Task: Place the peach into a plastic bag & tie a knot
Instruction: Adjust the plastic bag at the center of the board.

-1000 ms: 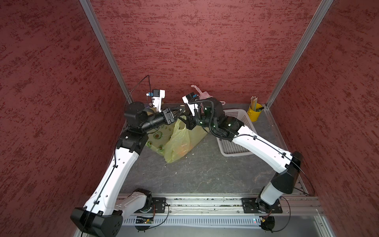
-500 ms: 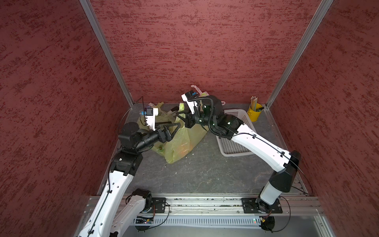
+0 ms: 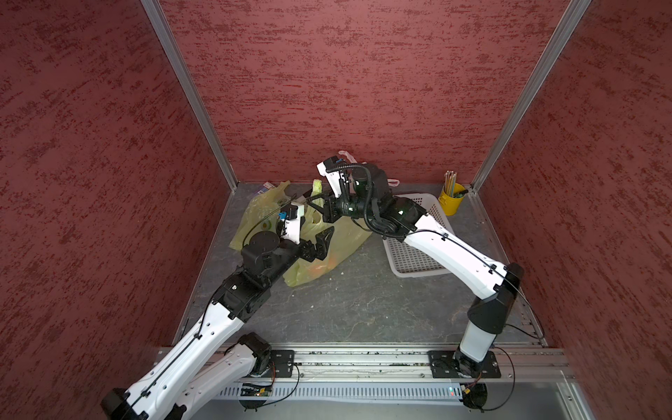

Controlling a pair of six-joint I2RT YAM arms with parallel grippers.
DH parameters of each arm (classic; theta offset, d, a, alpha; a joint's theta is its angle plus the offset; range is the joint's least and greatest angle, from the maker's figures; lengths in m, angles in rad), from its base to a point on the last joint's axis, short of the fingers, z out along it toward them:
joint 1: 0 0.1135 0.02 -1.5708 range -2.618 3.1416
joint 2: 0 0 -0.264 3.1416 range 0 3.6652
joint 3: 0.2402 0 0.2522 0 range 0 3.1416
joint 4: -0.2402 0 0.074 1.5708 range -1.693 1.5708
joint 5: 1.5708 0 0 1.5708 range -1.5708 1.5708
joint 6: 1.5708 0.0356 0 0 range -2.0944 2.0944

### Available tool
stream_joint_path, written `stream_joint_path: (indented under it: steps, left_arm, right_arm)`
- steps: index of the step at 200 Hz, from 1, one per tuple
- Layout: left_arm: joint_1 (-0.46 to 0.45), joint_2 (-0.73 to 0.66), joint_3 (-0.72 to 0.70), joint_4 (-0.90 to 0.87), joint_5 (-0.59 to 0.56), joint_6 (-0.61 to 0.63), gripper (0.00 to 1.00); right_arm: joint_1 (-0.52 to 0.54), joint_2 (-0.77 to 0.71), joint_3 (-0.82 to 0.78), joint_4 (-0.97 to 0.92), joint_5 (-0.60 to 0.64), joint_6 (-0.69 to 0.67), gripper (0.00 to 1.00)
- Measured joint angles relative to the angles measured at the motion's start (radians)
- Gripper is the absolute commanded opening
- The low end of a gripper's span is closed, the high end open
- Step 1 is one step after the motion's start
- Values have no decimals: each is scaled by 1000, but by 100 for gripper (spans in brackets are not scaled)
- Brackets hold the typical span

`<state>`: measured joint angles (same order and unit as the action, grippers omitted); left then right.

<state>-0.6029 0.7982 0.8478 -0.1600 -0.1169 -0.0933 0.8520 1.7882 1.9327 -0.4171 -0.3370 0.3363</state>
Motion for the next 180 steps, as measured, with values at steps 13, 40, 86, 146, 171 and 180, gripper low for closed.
stream_joint_path:
  steps: [13,40,86,146,171,180]
  left_arm:
    - [-11,0,0,21,-60,34,100]
    - [-15,24,2,66,-108,76,100]
    - [2,95,5,118,-68,76,83]
    - [14,107,-4,178,13,32,34]
    - [33,96,-14,188,53,12,19]
    - [41,93,-16,190,68,5,14]
  right_arm:
    - [0,0,0,-1,-3,4,0]
    - [0,0,0,-2,-11,8,0]
    - [0,0,0,-8,-19,17,0]
    - [0,0,0,-14,-18,20,0]
    - [0,0,0,-19,-18,23,0]
    - [0,0,0,-22,-18,23,0]
